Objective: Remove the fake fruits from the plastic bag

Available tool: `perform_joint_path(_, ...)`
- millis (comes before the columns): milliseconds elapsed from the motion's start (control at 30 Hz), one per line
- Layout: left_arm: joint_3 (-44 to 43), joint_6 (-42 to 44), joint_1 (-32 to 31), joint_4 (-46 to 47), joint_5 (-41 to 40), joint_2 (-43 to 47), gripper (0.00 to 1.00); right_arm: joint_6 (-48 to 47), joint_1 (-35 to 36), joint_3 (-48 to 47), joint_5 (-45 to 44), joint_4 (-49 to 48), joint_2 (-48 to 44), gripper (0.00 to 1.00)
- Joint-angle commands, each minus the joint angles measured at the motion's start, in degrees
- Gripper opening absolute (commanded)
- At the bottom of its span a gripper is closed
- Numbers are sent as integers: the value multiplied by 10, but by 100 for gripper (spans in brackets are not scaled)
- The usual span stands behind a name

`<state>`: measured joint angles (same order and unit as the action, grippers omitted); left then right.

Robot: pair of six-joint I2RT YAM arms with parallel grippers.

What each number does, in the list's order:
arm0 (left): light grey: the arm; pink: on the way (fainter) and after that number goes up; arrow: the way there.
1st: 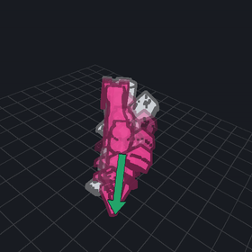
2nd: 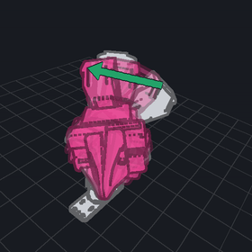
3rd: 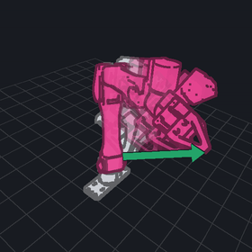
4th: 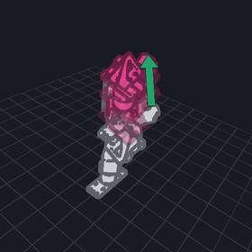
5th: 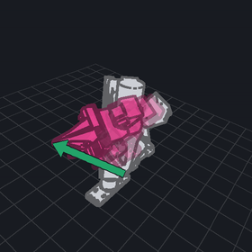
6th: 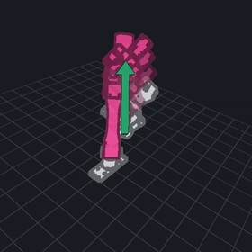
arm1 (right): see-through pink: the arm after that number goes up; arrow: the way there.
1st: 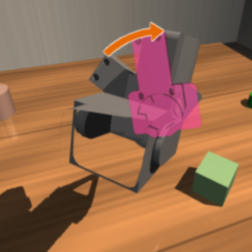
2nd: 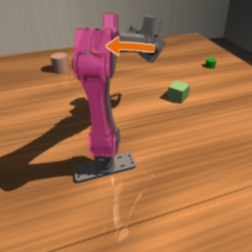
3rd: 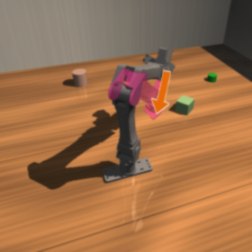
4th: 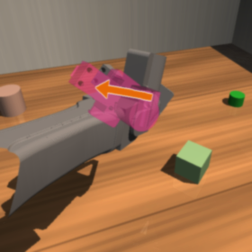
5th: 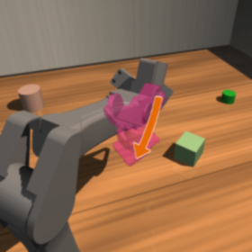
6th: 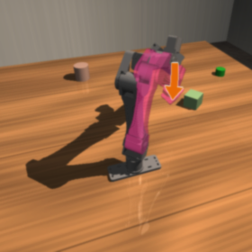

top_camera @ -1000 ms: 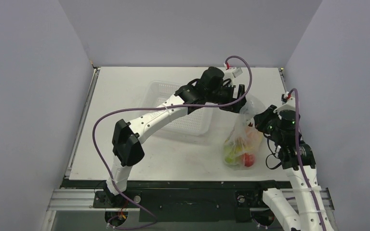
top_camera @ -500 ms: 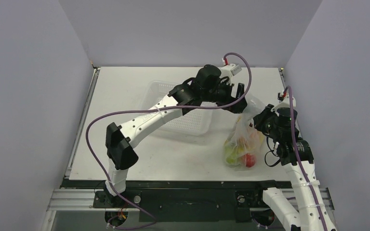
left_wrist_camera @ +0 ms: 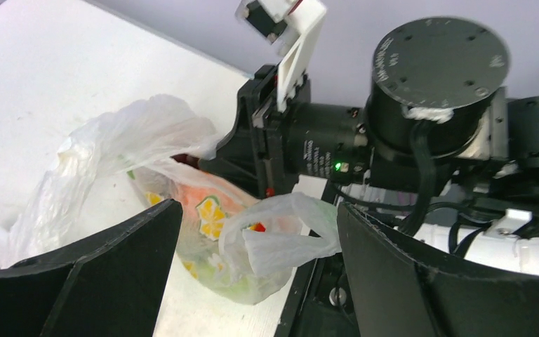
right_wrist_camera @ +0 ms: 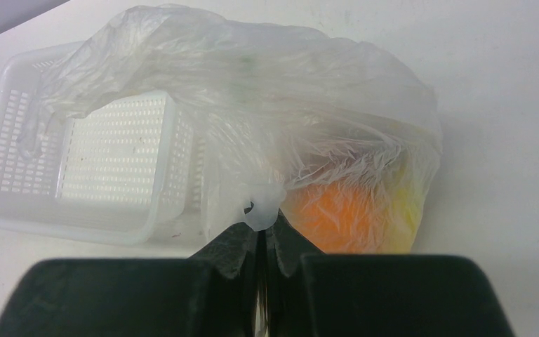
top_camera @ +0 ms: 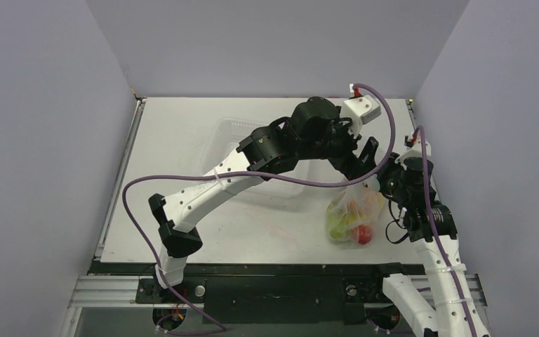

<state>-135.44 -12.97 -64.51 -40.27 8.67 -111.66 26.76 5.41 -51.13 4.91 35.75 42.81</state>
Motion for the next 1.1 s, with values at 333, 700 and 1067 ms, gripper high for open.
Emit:
perform_joint_path(333,-16,42,-17,8,106,25,80,-4,4,-20,-11,-10,-9,0)
perform_joint_path(700,-32,80,-23,-20,11,8,82,-2,4,-17,-9,-10,-13,0)
perform_joint_path(1067,9,-21,-7,-29,-276,-9,1,33,3,-13,-34,-20,-10,0)
